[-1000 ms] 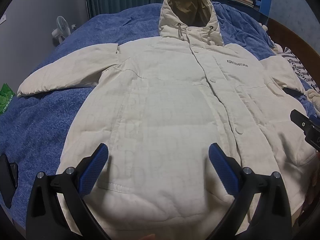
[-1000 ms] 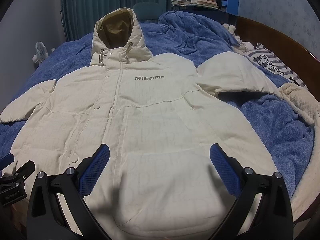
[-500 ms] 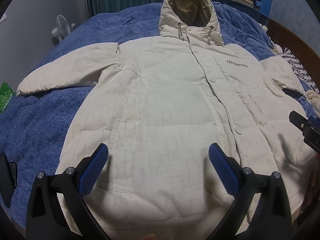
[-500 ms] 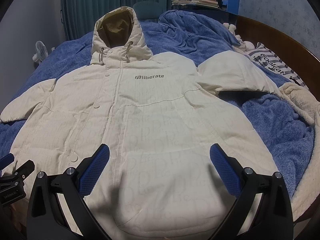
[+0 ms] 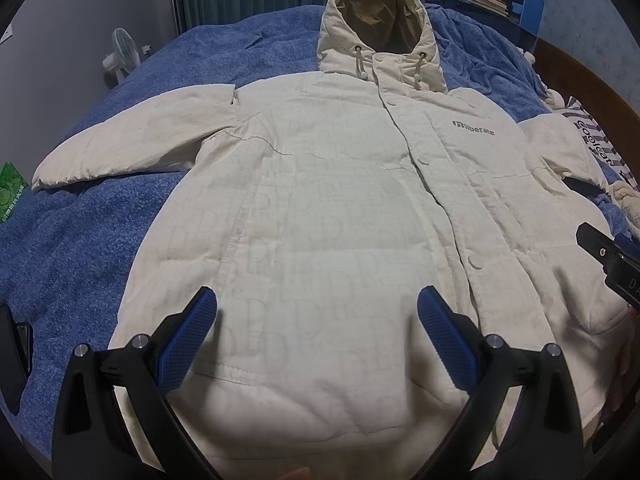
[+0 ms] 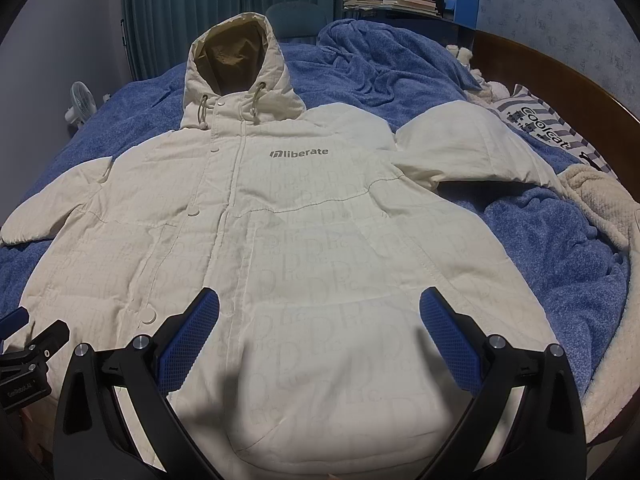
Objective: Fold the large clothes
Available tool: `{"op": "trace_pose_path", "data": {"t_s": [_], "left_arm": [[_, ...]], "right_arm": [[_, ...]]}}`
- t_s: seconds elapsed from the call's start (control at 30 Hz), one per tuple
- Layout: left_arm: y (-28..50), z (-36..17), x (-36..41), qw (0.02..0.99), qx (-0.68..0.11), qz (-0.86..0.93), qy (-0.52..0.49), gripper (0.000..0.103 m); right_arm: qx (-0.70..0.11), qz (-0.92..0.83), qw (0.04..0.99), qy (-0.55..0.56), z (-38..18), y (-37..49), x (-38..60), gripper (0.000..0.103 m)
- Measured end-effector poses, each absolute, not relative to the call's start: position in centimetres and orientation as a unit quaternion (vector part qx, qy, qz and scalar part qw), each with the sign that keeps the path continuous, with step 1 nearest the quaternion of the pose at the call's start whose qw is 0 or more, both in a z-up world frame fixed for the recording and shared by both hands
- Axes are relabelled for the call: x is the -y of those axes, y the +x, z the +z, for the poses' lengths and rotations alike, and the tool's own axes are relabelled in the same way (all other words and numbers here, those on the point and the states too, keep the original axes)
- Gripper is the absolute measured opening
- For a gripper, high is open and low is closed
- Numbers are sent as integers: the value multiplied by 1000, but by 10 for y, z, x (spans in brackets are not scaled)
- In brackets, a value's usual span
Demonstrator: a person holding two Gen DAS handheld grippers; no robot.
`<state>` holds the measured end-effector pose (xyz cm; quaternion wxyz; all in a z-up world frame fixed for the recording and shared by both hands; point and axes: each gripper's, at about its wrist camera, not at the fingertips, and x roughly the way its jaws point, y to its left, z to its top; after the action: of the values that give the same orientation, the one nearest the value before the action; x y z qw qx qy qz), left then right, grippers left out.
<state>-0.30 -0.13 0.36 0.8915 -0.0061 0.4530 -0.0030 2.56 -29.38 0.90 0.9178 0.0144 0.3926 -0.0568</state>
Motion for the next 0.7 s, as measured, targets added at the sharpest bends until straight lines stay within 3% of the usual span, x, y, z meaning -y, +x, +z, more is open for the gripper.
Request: {"op": "trace_pose_path", "data": {"t_s": [0.7], "left_arm": [[-2,5,3,889,-457,5,-5,96]], "right_arm": [[-391,-58,918,14,9,25,293,97]]}}
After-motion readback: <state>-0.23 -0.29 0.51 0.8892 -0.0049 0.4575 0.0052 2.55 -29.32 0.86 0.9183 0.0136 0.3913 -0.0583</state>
